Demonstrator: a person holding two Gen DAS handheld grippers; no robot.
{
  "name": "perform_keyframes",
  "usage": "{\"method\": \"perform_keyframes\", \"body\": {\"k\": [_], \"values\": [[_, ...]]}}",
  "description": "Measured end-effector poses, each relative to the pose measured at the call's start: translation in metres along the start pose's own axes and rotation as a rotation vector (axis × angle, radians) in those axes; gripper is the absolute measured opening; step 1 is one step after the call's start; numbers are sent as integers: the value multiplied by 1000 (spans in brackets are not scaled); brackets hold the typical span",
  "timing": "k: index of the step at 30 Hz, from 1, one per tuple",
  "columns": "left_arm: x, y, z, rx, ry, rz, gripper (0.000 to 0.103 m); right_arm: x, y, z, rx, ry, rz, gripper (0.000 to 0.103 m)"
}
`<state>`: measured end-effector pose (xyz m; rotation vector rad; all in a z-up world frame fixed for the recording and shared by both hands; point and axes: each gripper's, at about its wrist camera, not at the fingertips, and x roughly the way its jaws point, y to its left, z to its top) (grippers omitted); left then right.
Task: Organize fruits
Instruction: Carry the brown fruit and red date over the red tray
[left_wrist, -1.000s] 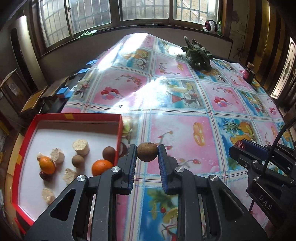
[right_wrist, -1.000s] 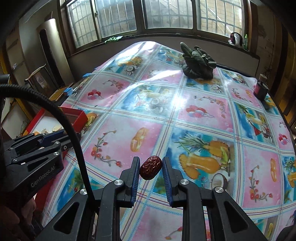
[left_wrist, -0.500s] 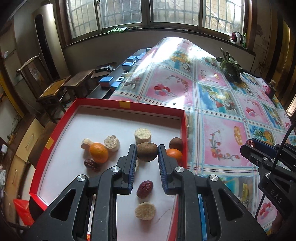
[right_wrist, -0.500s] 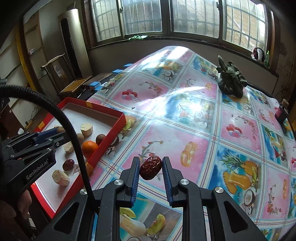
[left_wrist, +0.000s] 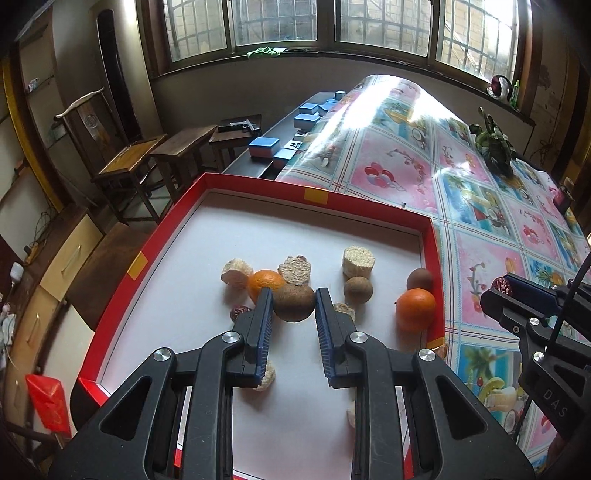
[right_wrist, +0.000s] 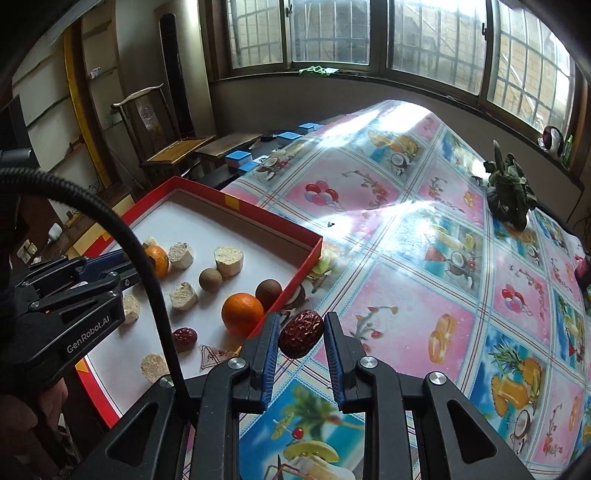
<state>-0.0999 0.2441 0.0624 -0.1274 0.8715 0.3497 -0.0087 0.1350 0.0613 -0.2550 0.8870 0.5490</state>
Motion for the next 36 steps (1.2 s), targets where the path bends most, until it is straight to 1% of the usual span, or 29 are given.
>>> {"method": "perform_keyframes", "body": {"k": [11,20,36], "values": [[12,18,-2,-26,20,23,22,21,26,12,-67,31,26,23],[21,20,-1,-33,25,39,22,44,41,20,-100,54,54,23],[21,19,0,-31,19,47,22,46,54,23,-144,51,55,23]]}}
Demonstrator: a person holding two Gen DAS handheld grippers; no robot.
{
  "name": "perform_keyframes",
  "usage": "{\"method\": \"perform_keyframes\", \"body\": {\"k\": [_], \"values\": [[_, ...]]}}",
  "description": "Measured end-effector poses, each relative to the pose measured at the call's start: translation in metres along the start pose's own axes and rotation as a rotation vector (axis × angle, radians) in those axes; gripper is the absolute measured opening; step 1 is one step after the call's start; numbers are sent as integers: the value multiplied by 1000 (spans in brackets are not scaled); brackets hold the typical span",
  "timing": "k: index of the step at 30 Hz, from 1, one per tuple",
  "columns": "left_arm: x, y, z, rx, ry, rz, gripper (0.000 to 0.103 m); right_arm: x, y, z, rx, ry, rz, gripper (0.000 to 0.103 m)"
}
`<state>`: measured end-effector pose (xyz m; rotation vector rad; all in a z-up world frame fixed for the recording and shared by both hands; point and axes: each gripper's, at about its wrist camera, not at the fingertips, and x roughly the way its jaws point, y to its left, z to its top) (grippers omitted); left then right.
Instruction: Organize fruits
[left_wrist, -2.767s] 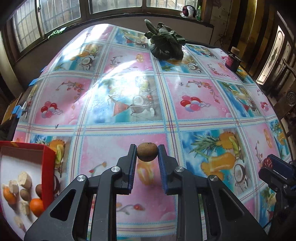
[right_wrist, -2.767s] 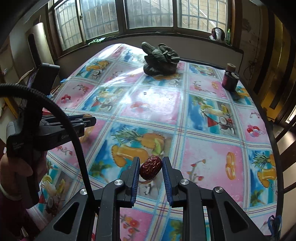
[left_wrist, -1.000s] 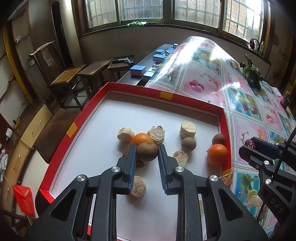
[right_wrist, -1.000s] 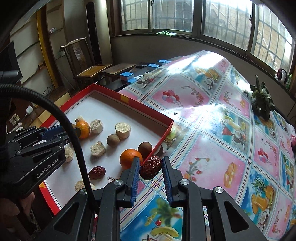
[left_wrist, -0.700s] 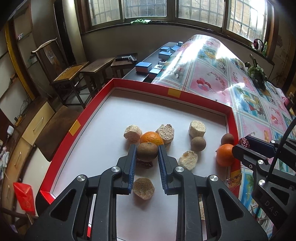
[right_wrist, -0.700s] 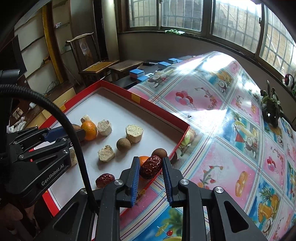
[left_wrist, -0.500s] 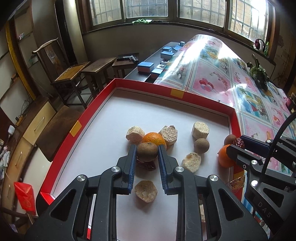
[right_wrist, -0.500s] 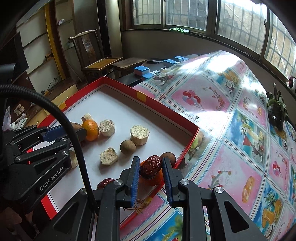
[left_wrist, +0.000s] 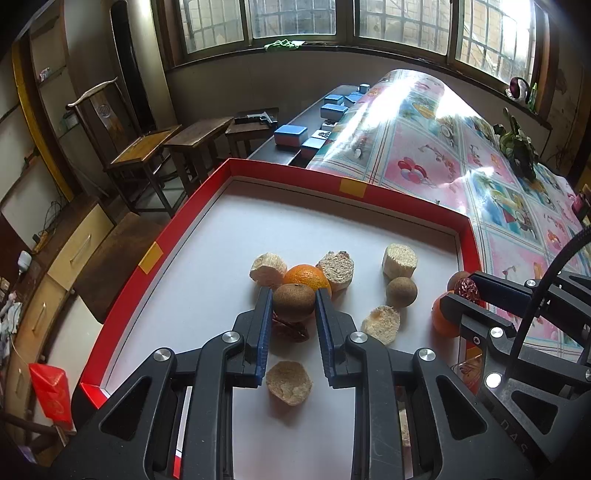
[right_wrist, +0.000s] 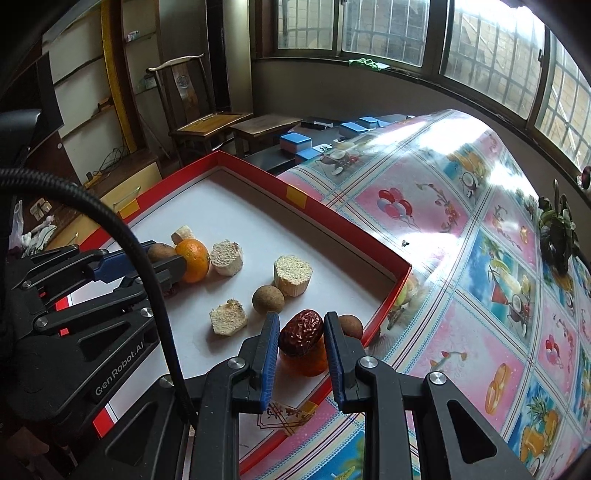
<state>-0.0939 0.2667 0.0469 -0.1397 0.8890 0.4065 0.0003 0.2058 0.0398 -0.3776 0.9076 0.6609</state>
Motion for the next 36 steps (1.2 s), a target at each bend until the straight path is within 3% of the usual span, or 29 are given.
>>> {"method": "perform_keyframes", "body": {"k": [10,15,17,19,30,34,36], "values": [[0,2,-2,-10,1,6,22,0,9,-2,-30,2,2,23],[-2,1,-4,-20,4,1,34,-2,10,-3,-31,-5,21,23],[-5,2,-4,-28,-8,3,53,-3,9,-4,-29,-7,31,23],[-9,3,-4,-33,-28,11,57,-5,9,-5,-25,-10,37,24],[-29,-5,-8,-23,-91,38,58,-25,9,-14,-16,-55,33,25],[-43,-12,-11,-10,-147,53,68,-37,4,-21,5,-91,29,26],[-50,-16,-13,-7,-175,64,68,-44,-1,-25,21,-111,28,27]]}}
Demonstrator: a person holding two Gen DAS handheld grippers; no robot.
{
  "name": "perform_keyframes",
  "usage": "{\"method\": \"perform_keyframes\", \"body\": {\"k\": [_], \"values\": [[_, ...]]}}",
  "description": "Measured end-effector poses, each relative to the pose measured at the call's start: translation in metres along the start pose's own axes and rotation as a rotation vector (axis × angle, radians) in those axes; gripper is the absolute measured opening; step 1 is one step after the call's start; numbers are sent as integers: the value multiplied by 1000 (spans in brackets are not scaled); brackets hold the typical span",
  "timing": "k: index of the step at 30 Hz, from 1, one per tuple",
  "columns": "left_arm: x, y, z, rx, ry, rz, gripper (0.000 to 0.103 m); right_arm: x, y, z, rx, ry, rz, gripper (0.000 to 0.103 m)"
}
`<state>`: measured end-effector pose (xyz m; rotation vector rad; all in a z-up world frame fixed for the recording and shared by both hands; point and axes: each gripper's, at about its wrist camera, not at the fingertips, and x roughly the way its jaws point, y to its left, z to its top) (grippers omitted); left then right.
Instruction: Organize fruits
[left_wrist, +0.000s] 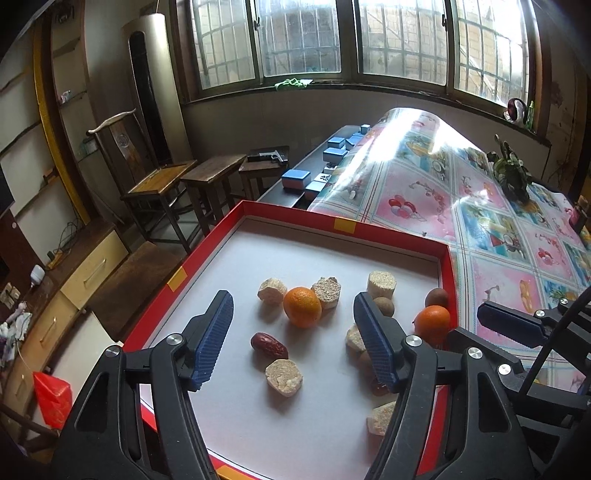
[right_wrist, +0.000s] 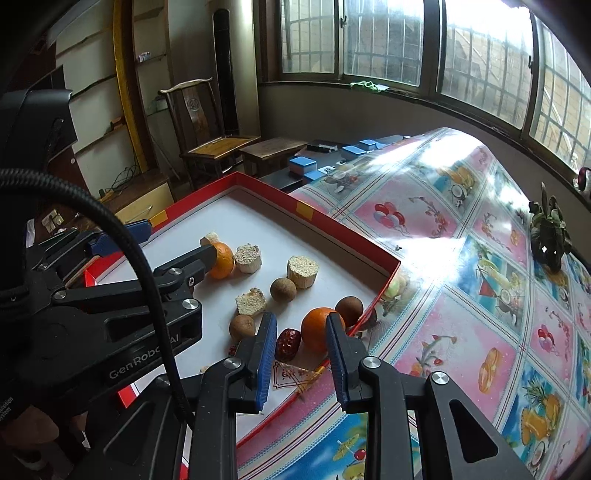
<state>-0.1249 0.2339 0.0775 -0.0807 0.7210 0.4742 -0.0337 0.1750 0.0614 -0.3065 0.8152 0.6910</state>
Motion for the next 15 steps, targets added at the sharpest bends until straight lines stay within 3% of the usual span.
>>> {"method": "perform_keyframes", "body": {"k": [15], "values": [[-23,-23,-8,20,-10,6,68,-35,-31,-31,102,-69,-10,36]]}}
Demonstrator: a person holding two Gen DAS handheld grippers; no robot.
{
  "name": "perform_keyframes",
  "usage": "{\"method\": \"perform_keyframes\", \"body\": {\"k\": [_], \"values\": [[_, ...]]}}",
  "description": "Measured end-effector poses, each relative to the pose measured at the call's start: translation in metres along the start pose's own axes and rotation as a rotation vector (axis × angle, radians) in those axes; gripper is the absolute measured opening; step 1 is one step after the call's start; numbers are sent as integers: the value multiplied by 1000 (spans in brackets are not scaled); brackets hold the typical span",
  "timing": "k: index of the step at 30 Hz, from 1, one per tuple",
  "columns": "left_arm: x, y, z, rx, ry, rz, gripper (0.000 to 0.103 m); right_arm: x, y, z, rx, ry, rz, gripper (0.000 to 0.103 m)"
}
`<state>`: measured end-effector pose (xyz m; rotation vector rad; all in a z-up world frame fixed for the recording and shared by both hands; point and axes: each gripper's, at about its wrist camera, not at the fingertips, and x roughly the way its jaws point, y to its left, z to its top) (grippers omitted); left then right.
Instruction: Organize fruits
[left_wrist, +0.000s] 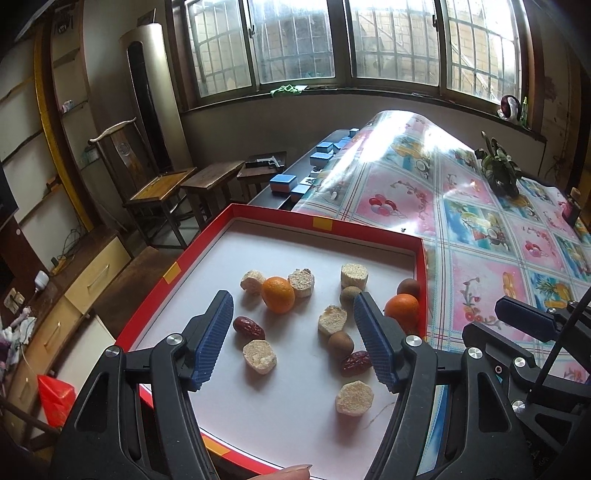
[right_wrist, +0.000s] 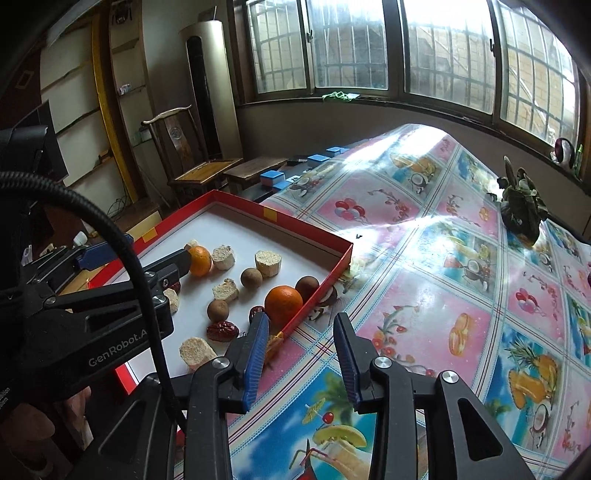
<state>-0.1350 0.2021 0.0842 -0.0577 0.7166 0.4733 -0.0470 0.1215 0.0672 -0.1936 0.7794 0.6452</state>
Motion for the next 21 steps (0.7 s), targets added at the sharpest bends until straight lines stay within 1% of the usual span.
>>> {"method": "perform_keyframes", "body": {"k": [7,11,17,21], "values": [[-4,-7,-1,6,-4,-20,68,-3,-5,-3,6,1,2,37],[-2,-8,-1,11,3,-18,68,-2,-5,-4,3,7,1,37],[-3,-12,-3,21,-20,-1,68,-2,-10,-7,11,13,0,37],[-2,-18,-1,23,2,-29,68,-5,-20,-9,32,11,-12,37]]}}
